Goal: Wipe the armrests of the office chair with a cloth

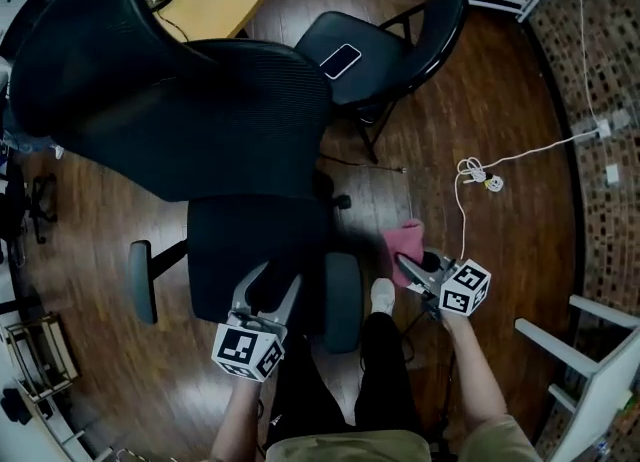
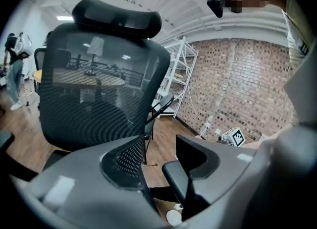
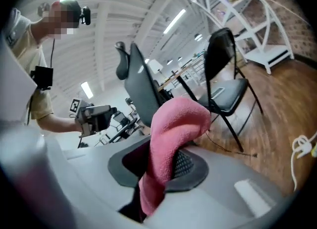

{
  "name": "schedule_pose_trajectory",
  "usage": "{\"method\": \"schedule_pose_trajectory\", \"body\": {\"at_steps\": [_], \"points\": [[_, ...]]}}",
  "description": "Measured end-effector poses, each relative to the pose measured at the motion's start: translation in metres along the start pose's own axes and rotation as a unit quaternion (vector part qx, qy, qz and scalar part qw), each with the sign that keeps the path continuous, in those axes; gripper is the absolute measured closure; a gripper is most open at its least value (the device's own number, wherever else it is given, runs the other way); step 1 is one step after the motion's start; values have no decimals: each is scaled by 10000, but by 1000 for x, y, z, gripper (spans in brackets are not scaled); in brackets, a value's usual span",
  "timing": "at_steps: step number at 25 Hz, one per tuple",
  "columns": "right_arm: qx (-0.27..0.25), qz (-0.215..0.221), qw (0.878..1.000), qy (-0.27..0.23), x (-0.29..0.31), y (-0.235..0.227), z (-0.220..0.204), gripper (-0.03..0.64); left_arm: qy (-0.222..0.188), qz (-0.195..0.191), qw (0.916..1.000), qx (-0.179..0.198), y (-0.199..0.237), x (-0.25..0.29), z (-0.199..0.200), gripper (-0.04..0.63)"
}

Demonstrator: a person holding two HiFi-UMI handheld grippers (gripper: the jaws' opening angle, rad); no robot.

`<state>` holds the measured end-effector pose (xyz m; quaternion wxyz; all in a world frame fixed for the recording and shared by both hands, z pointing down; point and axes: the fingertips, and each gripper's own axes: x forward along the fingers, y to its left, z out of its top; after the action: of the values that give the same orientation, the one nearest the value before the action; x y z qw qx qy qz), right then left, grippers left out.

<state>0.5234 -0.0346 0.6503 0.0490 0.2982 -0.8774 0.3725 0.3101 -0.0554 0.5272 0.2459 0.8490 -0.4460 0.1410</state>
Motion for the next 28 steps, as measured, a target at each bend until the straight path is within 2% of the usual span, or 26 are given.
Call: {"method": "schedule_pose_trajectory", "body": {"at_steps": [3,6,9,11,13,15,16,18,20,22,23,24,25,28], "points": [[-661,485,9945,651,8,47,28,561,-245,139,9994,-190,6,-17,6,410],[-897,1080,9840,1101,35,90,51,555,-450,318,9981,-267,18,-33,10,414],[-1428,1552,9639,1629,77,116,68,555,-689,626,9949,-391,36,-52,12,414],[-1862,1800,9418,2143,104,132,66,555,-791,811,9923,-505,49,-68,10,414],[-2207,2099,9137,2691,129,147,60,554,-863,949,9901,-577,61,-82,6,414],[-2626,2338,8780,3248,154,156,48,554,-906,1051,9885,-606,73,-96,0,414],[-2865,2463,8554,3542,166,158,38,554,-917,1098,9877,-628,80,-102,-4,414],[-3202,2809,8032,4165,189,162,15,554,-936,1213,9855,-727,94,-115,-16,414],[-3183,3279,7459,4845,206,165,-11,554,-958,1363,9818,-910,108,-127,-30,414],[-3071,3718,6749,5585,212,163,-41,555,-975,1496,9772,-1147,119,-136,-45,414],[-3054,3887,6322,5967,211,160,-58,554,-984,1534,9753,-1244,125,-140,-51,414],[-3046,4021,5843,6357,208,155,-74,555,-998,1559,9740,-1304,131,-143,-56,414],[-3025,4135,5310,6749,201,148,-90,555,-1014,1584,9731,-1334,135,-145,-61,414],[-2757,4419,3560,7759,160,123,-127,554,-1047,1628,9704,-1443,142,-148,-75,413]]}}
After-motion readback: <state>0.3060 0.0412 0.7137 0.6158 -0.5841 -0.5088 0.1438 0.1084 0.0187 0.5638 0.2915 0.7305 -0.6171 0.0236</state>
